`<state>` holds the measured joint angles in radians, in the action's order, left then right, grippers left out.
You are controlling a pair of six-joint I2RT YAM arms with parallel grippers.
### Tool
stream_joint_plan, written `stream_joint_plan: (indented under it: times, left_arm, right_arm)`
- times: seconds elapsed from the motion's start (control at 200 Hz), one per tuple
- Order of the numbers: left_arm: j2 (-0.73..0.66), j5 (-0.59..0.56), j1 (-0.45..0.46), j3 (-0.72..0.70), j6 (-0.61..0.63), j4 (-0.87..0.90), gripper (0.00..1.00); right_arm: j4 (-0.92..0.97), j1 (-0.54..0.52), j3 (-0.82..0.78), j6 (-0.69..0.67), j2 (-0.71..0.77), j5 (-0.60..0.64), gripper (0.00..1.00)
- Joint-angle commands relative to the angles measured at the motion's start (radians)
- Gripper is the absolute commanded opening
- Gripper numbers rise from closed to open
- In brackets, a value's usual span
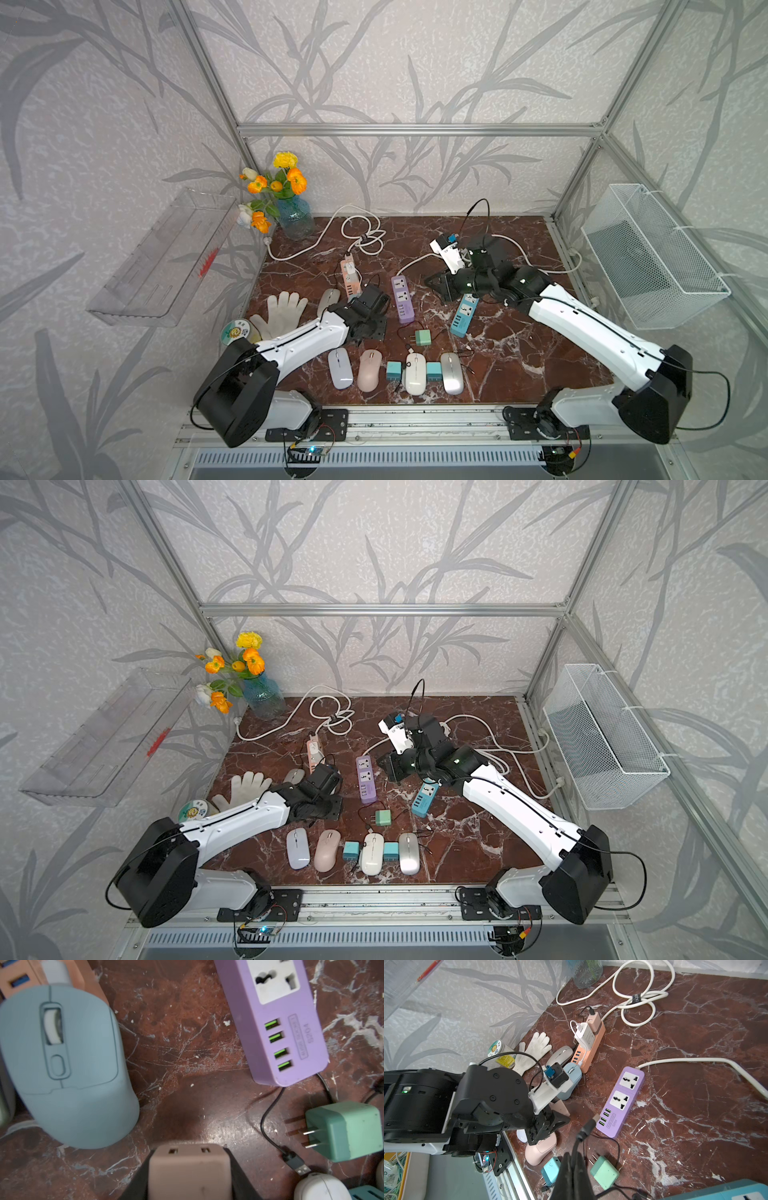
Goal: Unplug the wireless mouse
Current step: Place the plug at the center of the board.
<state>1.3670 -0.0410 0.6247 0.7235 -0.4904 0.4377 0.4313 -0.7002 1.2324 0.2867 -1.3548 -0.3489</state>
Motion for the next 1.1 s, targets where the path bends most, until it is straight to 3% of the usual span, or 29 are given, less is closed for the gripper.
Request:
stream_joint_plan:
  times: [0.0, 0.175, 0.395, 0.495, 0.54, 0.73, 0.94, 1.1]
  left_arm:
    - [0.014, -0.047, 0.004, -0.012, -0.082, -0.05, 0.08]
    - [0.046, -0.039, 0.003, -0.018, -0.083, -0.059, 0.29]
    - [0.077, -0.036, 0.004, -0.034, -0.089, -0.048, 0.42]
    - [0.086, -0.031, 0.003, -0.032, -0.091, -0.043, 0.63]
    - [0.084, -0.027, 0.004, -0.032, -0.092, -0.044, 0.68]
    - [-0.023, -0.083, 0.003, -0.007, -0.103, 0.024, 0.7]
    - [-0.34, -0.302, -0.005, -0.01, -0.163, 0.127, 0.77]
    - [-0.431, -0.279, -0.118, -0.007, -0.168, 0.181, 0.8]
  right_arm:
    - [-0.01, -0.008, -0.02, 0.009, 0.003, 0.027, 0.0]
    - [0.0, -0.012, -0.018, 0.01, -0.009, 0.033, 0.0]
    - [0.013, -0.025, -0.021, 0.017, -0.023, 0.049, 0.0]
    - [0.002, -0.04, -0.022, 0.029, -0.028, 0.051, 0.0]
    - [-0.001, -0.049, -0.021, 0.034, -0.033, 0.053, 0.0]
    - [-0.027, -0.086, -0.01, 0.075, -0.046, 0.093, 0.0]
    - [-0.135, -0.136, -0.003, 0.206, -0.104, 0.104, 0.0]
    - [-0.192, -0.183, 0.034, 0.288, -0.201, 0.051, 0.0]
